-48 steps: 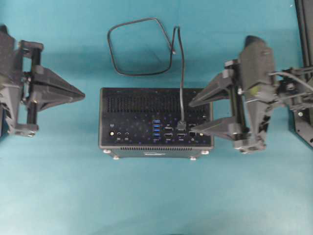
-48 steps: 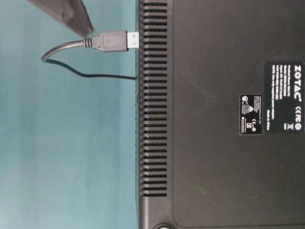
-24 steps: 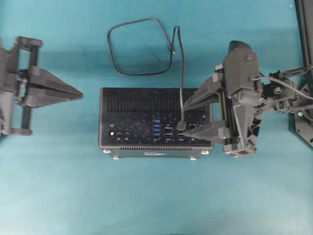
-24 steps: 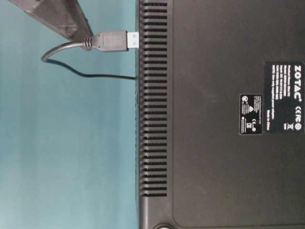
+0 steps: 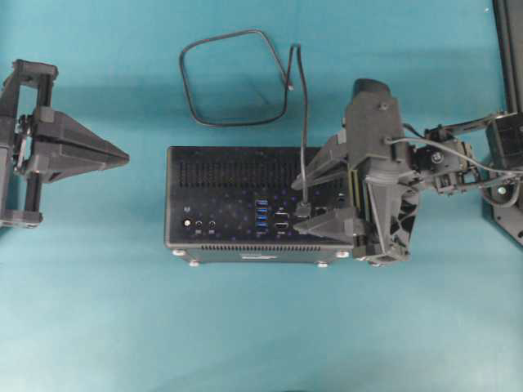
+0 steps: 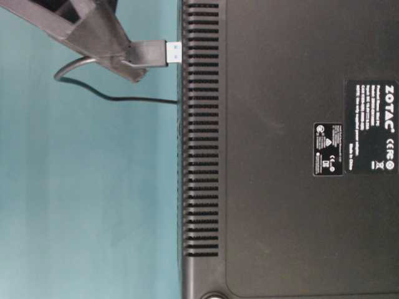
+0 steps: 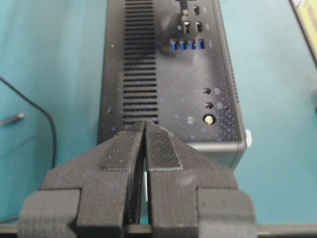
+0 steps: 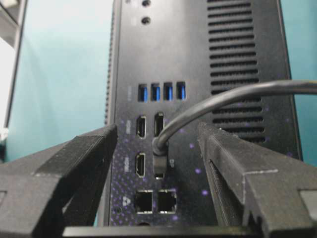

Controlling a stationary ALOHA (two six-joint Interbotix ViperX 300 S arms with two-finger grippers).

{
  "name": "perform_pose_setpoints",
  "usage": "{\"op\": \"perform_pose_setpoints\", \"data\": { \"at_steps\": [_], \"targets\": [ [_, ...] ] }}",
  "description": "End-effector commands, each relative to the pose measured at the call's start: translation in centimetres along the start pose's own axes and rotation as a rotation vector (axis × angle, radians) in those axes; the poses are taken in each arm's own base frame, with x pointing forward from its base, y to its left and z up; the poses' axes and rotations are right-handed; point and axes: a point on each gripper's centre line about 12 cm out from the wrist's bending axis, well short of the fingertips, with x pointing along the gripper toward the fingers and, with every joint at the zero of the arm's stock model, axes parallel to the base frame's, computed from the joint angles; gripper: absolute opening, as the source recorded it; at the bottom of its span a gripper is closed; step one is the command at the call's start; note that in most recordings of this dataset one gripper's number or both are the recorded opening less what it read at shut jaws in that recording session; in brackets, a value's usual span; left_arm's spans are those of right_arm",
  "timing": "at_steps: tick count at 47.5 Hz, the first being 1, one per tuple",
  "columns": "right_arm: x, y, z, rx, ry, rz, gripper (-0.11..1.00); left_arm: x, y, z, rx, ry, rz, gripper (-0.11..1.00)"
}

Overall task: Insert the USB into the PC box with both arms.
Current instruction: 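Lower the open right gripper around the USB plug at the box side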

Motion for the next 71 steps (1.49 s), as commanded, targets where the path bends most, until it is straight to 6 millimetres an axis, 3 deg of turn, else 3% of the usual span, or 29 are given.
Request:
{"op": "perform_pose_setpoints", "data": {
  "at_steps": [1,5,13,17,24,45,63,71],
  "targets": [
    [-0.7,0.2,1.2,0.014,-0.027,0.005,0.73,-0.3,0.0,0.9,0.002,-0.023,0.0,0.07],
    [-0.9,0.2,1.4,0.013,-0.019,0.001,0.73,-0.3,-0.1,0.7,0.002,-0.003,-0.004,0.26],
    [-0.9,0.1,1.6,0.018,0.01,-0.009,0.73,-0.1,-0.1,-0.5,0.002,0.055,-0.006,0.75],
    [-1.0,0.1,1.9,0.017,0.028,-0.015,0.72,0.0,-0.3,-0.8,0.008,0.064,-0.013,0.9],
    [-1.1,0.2,2.2,0.016,0.1,-0.031,0.7,-0.1,-0.5,-1.2,0.018,0.087,-0.018,0.85],
    [-0.7,0.4,3.9,-0.003,0.201,-0.068,0.67,-0.3,-0.5,-1.4,0.018,0.107,-0.02,0.85],
    [-0.6,0.5,3.3,0.001,0.242,-0.07,0.37,-0.5,-0.5,-1.3,0.018,0.1,-0.02,0.85],
    [-0.3,0.4,3.1,0.004,0.253,-0.07,0.33,-0.5,-0.5,-1.3,0.018,0.099,-0.02,0.85]
  ]
}}
